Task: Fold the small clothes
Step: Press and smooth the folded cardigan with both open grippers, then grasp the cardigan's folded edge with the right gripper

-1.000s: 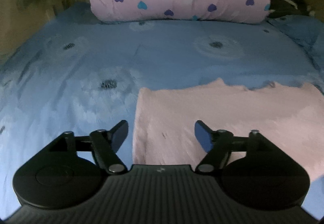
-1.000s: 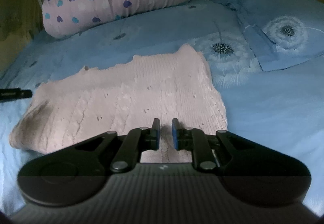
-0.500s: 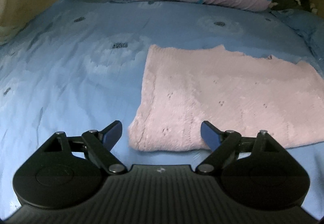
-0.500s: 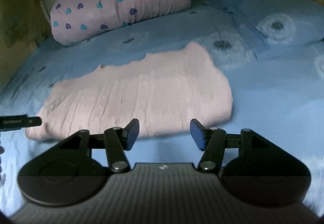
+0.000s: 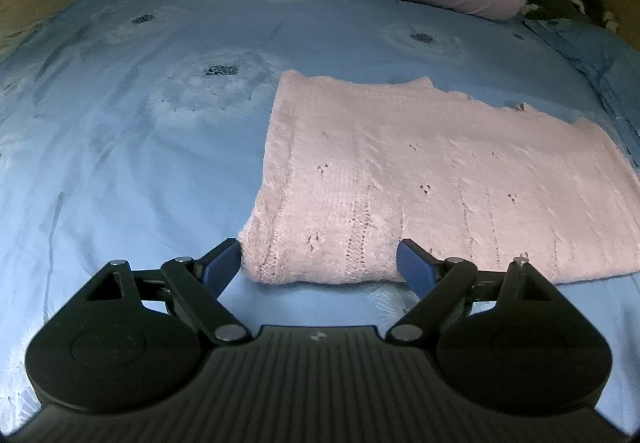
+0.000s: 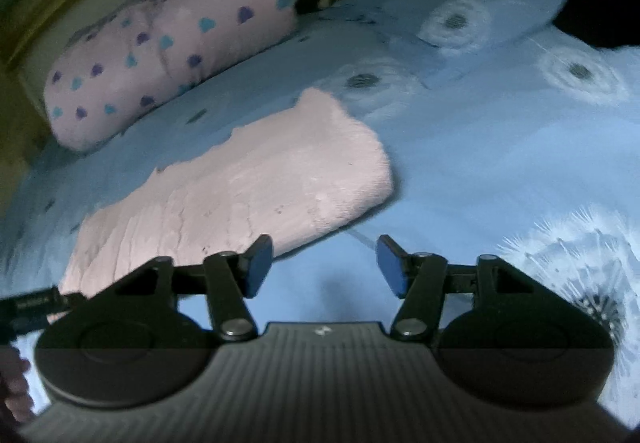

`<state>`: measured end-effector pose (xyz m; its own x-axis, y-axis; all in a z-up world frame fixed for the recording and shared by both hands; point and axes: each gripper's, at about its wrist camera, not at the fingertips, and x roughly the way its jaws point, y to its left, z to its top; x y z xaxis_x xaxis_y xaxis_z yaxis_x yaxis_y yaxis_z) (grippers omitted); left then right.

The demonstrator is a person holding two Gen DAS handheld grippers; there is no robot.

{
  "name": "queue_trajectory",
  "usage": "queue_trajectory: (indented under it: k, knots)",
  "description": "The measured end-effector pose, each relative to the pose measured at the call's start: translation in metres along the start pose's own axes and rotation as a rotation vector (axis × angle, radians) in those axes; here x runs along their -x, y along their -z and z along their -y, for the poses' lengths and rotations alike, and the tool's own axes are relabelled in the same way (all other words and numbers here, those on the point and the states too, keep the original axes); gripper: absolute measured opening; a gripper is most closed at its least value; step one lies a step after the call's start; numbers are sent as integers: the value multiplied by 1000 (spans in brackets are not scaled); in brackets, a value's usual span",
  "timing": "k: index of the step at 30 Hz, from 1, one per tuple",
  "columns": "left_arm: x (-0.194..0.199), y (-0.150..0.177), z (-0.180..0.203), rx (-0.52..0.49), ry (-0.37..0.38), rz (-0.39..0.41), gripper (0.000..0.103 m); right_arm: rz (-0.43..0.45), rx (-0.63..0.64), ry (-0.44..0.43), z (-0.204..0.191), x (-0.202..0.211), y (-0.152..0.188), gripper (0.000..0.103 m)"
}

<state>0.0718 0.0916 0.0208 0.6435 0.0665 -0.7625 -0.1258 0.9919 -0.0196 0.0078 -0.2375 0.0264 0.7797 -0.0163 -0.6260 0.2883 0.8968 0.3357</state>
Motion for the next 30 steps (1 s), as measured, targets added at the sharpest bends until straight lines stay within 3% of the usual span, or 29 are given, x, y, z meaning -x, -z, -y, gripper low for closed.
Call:
queue_trajectory:
  k: [13,18,30]
  knots:
    - [0,1,0,-19,7,-11,89,-63,-156,-16,16,-12,10,74]
    - [0,-5,-8,31,37,-22,89,-87,-227,-33,23,-28,10,74]
    - [-8,-4,-10,47,68,-65,89,-3,-314,-74,34,-52,4,76]
